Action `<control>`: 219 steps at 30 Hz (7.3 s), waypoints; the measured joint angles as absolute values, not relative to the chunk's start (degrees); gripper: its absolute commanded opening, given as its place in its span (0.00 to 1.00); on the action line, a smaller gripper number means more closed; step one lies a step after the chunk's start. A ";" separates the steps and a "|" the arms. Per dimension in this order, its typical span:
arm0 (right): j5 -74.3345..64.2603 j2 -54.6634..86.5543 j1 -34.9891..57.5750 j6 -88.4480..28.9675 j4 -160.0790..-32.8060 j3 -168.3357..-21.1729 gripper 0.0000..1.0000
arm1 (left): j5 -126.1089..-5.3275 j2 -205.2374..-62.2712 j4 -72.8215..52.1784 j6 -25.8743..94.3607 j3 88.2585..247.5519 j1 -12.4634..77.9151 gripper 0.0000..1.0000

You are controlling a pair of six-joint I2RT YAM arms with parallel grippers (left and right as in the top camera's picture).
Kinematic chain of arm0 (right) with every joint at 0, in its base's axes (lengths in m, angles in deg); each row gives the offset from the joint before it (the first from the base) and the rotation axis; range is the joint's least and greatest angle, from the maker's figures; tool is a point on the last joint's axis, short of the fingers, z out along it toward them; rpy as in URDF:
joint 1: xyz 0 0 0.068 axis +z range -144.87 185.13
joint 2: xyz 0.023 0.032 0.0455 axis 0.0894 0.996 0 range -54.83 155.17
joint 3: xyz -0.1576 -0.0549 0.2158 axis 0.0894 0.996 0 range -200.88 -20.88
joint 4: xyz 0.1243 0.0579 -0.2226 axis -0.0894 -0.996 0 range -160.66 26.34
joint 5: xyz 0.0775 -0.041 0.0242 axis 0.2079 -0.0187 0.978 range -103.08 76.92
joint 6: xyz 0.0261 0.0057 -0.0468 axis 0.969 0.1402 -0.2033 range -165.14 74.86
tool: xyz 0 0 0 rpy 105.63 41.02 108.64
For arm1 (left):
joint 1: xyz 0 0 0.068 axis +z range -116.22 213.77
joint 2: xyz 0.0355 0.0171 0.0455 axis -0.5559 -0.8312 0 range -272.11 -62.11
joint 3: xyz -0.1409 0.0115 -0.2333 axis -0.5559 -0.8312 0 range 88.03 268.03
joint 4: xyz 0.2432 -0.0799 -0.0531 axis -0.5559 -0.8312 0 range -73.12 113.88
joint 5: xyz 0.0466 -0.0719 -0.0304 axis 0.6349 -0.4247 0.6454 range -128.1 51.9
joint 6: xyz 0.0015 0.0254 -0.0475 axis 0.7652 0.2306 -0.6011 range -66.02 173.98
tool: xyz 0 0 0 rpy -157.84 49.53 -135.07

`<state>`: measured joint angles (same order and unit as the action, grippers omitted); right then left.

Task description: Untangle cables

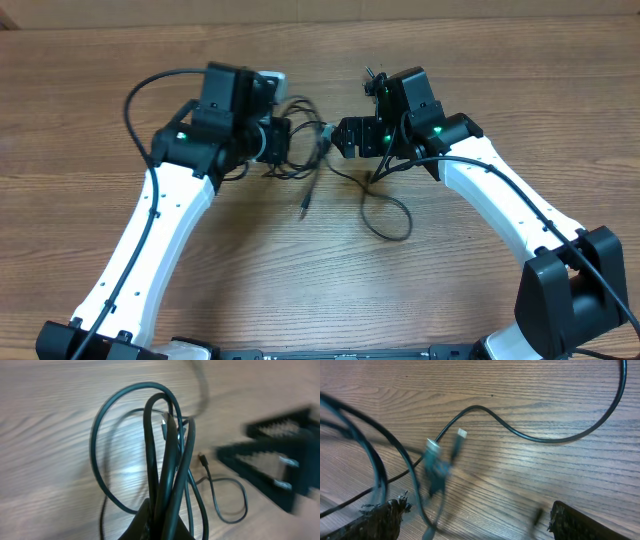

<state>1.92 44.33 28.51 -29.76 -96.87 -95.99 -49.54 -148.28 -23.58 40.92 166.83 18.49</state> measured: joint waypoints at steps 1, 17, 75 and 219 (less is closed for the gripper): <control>1.95 44.33 28.51 -29.78 -96.87 -95.99 0.93 | -48.47 -148.28 -23.80 39.28 166.83 19.03 0.04; 1.95 44.33 28.46 -29.81 -96.39 -95.99 0.96 | -58.68 -148.28 -18.90 41.34 166.83 20.74 0.04; 21.60 44.33 24.48 -33.87 -95.34 -95.99 1.00 | -73.59 -144.72 -16.26 47.39 166.83 26.33 0.04; 40.24 44.33 26.54 16.84 -91.12 -95.99 0.30 | -58.79 -144.85 -15.08 52.79 166.83 17.81 0.04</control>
<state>40.24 44.33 26.54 16.84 -91.12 -95.99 -58.79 -144.85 -15.08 52.79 166.83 17.81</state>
